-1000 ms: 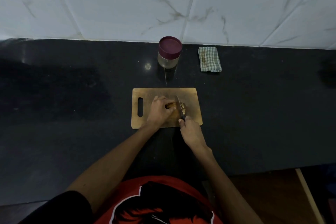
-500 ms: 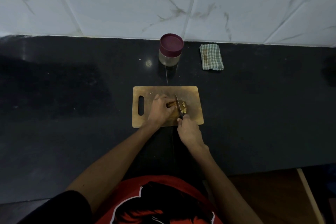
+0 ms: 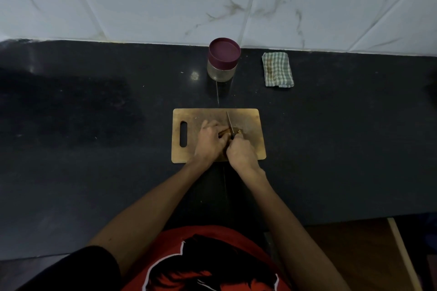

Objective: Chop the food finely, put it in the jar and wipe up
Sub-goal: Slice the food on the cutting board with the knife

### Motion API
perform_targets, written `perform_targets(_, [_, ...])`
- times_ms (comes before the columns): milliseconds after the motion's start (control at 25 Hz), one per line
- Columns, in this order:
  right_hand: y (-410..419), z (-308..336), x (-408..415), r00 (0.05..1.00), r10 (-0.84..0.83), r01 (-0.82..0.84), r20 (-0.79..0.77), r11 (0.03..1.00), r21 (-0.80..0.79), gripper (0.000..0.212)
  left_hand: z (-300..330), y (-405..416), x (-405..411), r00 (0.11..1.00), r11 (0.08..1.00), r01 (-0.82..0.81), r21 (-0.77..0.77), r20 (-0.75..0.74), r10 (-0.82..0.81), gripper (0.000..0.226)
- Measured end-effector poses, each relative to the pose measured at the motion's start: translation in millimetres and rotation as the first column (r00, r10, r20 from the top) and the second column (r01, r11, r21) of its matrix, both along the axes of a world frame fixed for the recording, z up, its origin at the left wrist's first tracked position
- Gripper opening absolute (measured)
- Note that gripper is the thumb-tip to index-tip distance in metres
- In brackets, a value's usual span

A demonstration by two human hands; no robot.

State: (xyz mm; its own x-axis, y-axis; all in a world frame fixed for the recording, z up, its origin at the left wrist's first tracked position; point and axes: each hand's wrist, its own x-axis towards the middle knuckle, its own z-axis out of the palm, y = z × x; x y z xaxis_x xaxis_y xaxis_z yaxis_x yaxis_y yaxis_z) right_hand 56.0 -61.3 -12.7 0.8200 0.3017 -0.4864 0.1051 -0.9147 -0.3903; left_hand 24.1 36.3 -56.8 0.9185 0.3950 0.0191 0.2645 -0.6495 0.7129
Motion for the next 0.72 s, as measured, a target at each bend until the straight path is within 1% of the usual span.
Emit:
perform_targets(120, [-7.6,-4.9,-10.4,1.0,-0.005,0.005,-0.016,1.0,-0.006,0.021,0.5,-2.1,-0.9,1.0,1.0,-0.008,-0.002,0.002,0.008,0.026])
perform_targets(320, [-27.5,-5.3,-31.8,1.0,0.018,-0.018,0.003,1.0,-0.018,0.018,-1.4,-1.1,-0.6,1.0,1.0,-0.014,-0.019,-0.005,0.014,0.029])
perform_targets(440, [-17.3,-2.4,-20.1,1.0,0.027,-0.027,0.012,0.999,-0.032,0.02,-2.7,0.8,0.2,1.0,1.0,-0.004,-0.012,-0.013,0.004,0.029])
perform_targets(560, [-0.9,1.0,-2.5,1.0,0.014,-0.014,0.005,1.0,-0.003,0.023,-2.5,-1.4,0.6,1.0,1.0,-0.008,-0.003,-0.003,0.008,0.027])
perform_targets(720, [-4.7,-2.2,-7.2,1.0,0.015,-0.015,0.003,1.0,0.002,0.022,-2.0,-2.7,-0.7,1.0,1.0,-0.017,-0.006,0.005,0.017,0.027])
